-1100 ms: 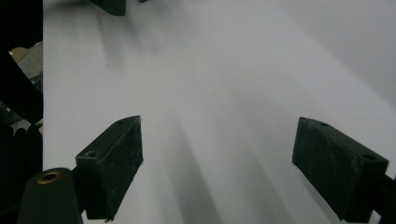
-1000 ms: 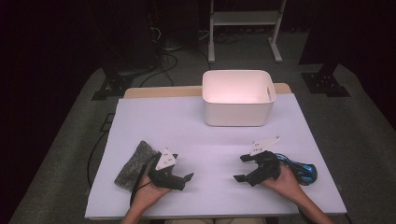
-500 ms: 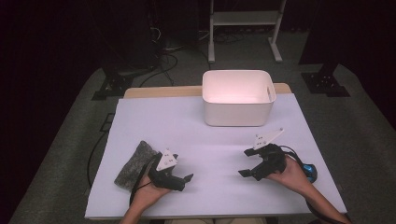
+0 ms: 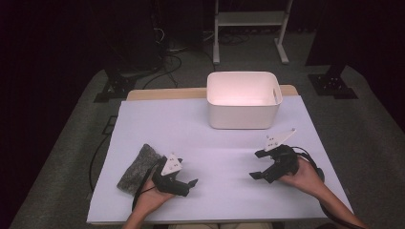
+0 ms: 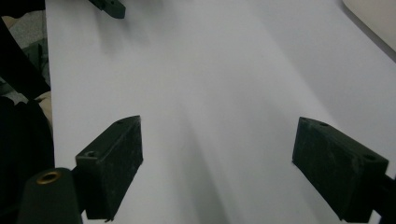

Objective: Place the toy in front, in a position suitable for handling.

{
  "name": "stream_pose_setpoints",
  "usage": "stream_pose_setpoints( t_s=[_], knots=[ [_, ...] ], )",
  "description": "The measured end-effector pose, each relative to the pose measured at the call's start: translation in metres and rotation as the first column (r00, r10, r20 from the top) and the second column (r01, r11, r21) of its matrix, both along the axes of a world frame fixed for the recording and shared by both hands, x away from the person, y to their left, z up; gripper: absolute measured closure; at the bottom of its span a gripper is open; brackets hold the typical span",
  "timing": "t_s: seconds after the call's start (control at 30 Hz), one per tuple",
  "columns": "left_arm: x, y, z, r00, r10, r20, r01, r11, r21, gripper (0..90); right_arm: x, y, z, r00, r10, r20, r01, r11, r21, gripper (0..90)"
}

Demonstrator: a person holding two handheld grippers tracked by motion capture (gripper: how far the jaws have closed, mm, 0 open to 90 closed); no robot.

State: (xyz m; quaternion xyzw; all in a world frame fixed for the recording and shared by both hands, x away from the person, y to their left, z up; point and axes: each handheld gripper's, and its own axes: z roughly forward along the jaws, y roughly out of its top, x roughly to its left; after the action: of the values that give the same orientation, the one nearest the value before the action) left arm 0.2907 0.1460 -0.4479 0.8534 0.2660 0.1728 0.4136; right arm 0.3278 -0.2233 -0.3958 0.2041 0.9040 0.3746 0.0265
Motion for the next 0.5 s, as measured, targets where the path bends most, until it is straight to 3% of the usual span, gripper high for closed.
stream_pose_setpoints(
  t_s=[0.5],
  knots=[
    [0.0,0.0,-0.001,0.9999,-0.008,0.011,0.008,0.9997,0.025,8.5,-0.003,-0.029,0.011,0.9994,-0.028,0.019,0.029,0.9993,-0.023,14.9]
  ],
)
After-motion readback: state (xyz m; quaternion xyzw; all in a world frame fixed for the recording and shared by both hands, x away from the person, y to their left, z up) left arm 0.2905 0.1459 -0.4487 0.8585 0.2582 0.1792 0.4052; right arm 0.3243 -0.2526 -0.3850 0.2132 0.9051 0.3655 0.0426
